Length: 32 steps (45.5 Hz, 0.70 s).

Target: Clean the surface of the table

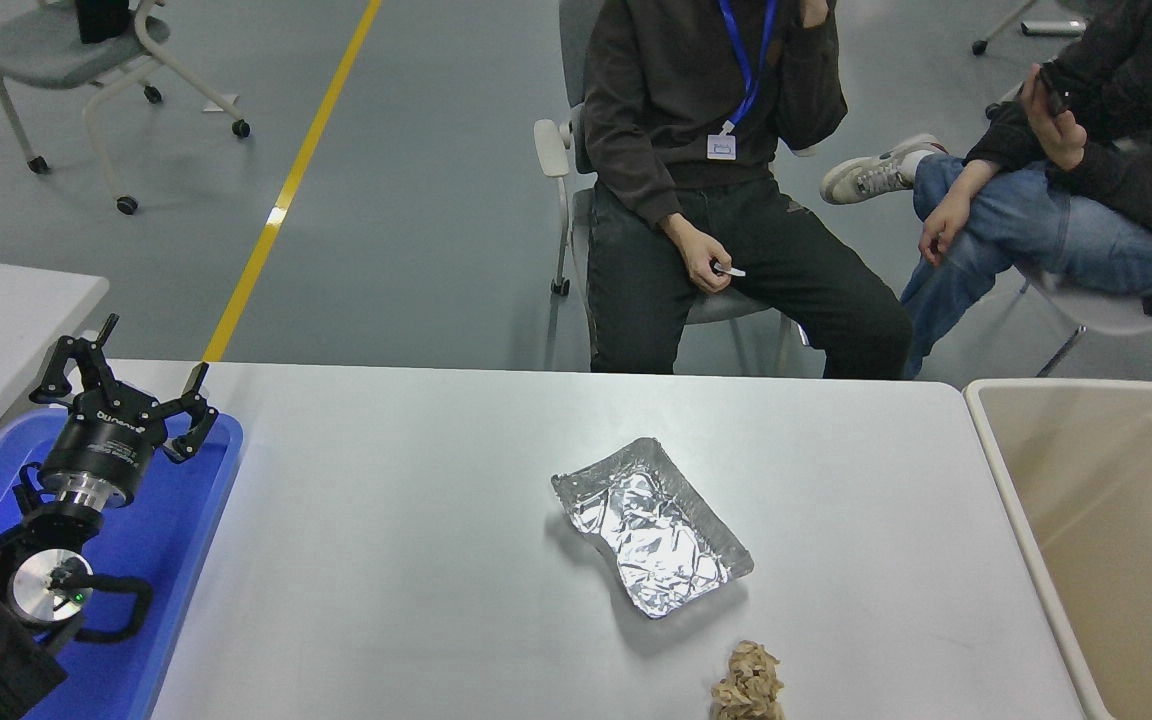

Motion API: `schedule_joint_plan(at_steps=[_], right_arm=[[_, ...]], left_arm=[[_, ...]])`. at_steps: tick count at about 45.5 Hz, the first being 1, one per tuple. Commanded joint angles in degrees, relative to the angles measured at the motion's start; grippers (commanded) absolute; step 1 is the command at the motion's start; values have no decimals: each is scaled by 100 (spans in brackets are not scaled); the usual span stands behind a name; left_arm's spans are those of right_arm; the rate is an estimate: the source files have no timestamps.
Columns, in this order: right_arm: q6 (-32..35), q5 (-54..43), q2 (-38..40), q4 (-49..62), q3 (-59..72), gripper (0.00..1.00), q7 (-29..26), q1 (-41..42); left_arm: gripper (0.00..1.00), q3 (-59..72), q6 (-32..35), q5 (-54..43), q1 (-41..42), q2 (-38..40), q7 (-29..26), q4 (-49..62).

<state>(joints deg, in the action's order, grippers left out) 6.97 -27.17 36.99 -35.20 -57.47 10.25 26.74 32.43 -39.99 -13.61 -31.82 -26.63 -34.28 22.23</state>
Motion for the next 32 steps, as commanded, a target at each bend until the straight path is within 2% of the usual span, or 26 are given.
schedule_joint_plan(at_steps=[1, 11, 22, 32], right_arm=[[15, 10, -438, -1155, -1318, 100, 12, -617], [15, -95, -1317, -1595, -2198, 100, 135, -828], [15, -104, -1862, -1903, -2277, 100, 556, -986], [-116, -306, -2275, -1885, -2207, 100, 601, -995]], left_arm=[[100, 0, 0, -1, 0, 0, 0, 0], [100, 0, 0, -1, 0, 0, 0, 0], [100, 0, 0, -1, 0, 0, 0, 0], [100, 0, 0, -1, 0, 0, 0, 0]])
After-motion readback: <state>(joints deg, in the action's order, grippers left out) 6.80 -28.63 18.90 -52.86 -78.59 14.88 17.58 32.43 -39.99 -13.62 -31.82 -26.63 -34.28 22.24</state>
